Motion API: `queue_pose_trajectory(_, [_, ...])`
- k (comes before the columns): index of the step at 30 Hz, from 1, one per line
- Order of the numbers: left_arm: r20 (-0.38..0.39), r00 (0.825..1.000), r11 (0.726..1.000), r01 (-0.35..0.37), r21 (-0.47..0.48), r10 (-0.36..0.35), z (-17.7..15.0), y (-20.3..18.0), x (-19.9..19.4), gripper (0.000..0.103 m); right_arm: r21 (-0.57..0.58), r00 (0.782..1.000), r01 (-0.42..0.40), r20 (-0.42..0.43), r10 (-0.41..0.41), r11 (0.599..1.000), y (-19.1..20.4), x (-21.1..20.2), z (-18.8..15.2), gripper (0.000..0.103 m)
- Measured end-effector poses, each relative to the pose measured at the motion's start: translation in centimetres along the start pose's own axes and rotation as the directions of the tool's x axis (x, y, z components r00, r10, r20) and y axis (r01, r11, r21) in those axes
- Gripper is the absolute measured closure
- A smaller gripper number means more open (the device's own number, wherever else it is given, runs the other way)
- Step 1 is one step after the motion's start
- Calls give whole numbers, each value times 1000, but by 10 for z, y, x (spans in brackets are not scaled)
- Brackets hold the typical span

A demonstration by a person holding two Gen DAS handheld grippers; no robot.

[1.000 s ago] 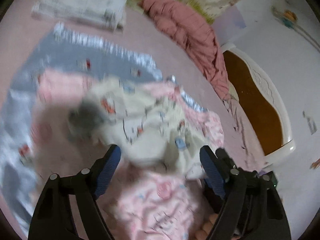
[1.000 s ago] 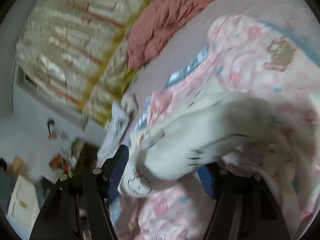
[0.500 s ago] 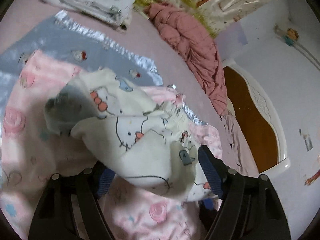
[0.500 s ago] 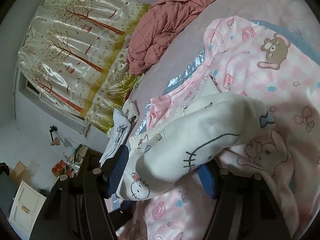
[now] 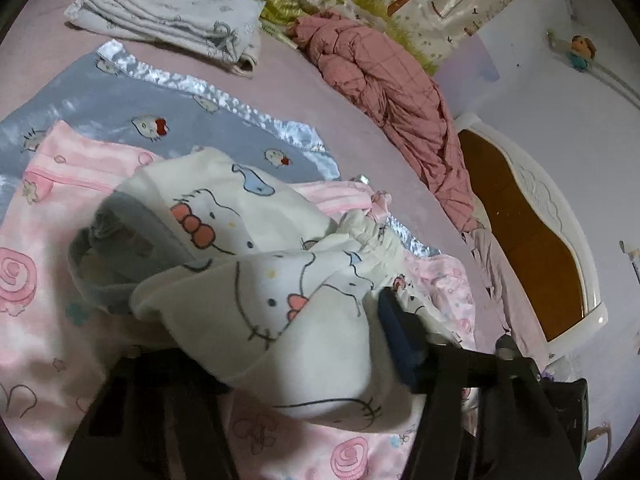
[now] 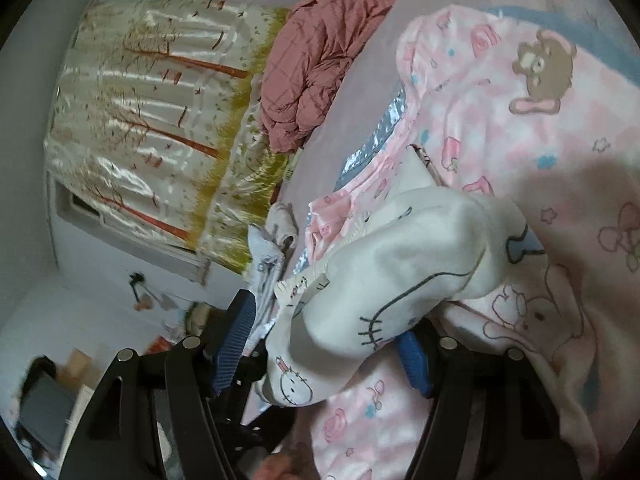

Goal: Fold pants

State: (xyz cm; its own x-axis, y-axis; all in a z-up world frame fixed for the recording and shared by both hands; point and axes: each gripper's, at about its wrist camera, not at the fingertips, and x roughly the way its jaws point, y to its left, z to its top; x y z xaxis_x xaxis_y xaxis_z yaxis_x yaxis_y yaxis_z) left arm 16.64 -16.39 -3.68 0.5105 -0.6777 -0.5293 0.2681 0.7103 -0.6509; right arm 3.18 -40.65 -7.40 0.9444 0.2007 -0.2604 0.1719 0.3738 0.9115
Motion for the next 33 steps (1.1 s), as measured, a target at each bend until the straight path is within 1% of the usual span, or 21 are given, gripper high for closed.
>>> queue_pose_trajectory(1, [5,1000,1000,8,11,-8,-1,-2,-2,71,-5,1000,7,2,-7,1000,1,1,0,35])
queue_pose_trajectory(2, [13,1000,1000,6,31,-7,-1,-5,-5,76,-17,1000,19,6,-19,1000,3,2,-1,38])
queue_pose_trajectory(3, [25,1000,998,0,55,-2,-2,-9,-8,78,-39,999,43,15,-43,998,6,2,-3,48])
queue_pose_trajectory(4, [41,999,997,-14,80,11,-3,-13,-11,81,-65,998,62,25,-61,996,10,2,-4,60])
queue_pose_trajectory(6, [74,997,989,-47,141,37,-5,-22,-17,82,-109,996,86,35,-82,990,16,2,-6,68])
queue_pose_trajectory(7, [93,995,982,-63,176,47,-7,-28,-21,83,-127,995,90,46,-84,988,19,1,-7,73])
queue_pose_trajectory(9, [119,990,965,-104,239,77,-10,-38,-25,83,-179,991,124,72,-113,976,26,-2,-8,82])
queue_pose_trajectory(10, [135,987,957,-119,263,86,-12,-41,-27,83,-206,989,141,84,-126,968,30,-3,-9,84])
queue_pose_trajectory(12, [169,981,940,-146,308,96,-15,-48,-33,83,-296,980,192,115,-165,936,43,-6,-14,87])
queue_pose_trajectory(14, [220,971,918,-173,357,97,-19,-55,-44,83,-381,974,213,155,-165,900,58,-11,-22,87])
queue_pose_trajectory(15, [253,963,902,-189,388,93,-21,-60,-50,83,-421,972,219,173,-159,880,65,-13,-26,87])
queue_pose_trajectory(17, [320,944,869,-219,443,75,-26,-69,-64,83,-485,971,208,204,-122,849,76,-23,-33,87])
queue_pose_trajectory(19, [379,924,845,-237,480,44,-30,-76,-76,83,-518,973,170,222,-60,838,83,-33,-36,87])
queue_pose_trajectory(21, [416,909,837,-236,493,12,-32,-78,-88,83,-541,973,124,231,5,832,87,-45,-39,87])
queue_pose_trajectory(22, [428,904,836,-235,496,0,-31,-78,-92,83,-551,972,113,235,24,827,89,-49,-41,87])
queue_pose_trajectory(25, [465,885,823,-241,515,-32,-30,-83,-108,83,-606,963,71,250,105,792,101,-64,-48,87])
queue_pose_trajectory(28, [519,853,791,-279,545,-57,-34,-91,-131,83,-654,954,60,261,150,755,114,-78,-58,87])
queue_pose_trajectory(29, [536,842,785,-290,548,-62,-35,-93,-139,83,-676,951,58,262,166,735,122,-84,-63,87])
queue_pose_trajectory(30, [550,832,781,-300,548,-66,-35,-94,-147,83,-688,949,59,263,173,723,130,-85,-67,87])
queue_pose_trajectory(32, [564,823,784,-306,540,-67,-31,-95,-162,83,-715,946,58,263,191,697,147,-92,-75,87])
queue_pose_trajectory(33, [573,817,787,-310,534,-67,-28,-95,-172,83,-721,946,53,259,197,691,153,-93,-78,87])
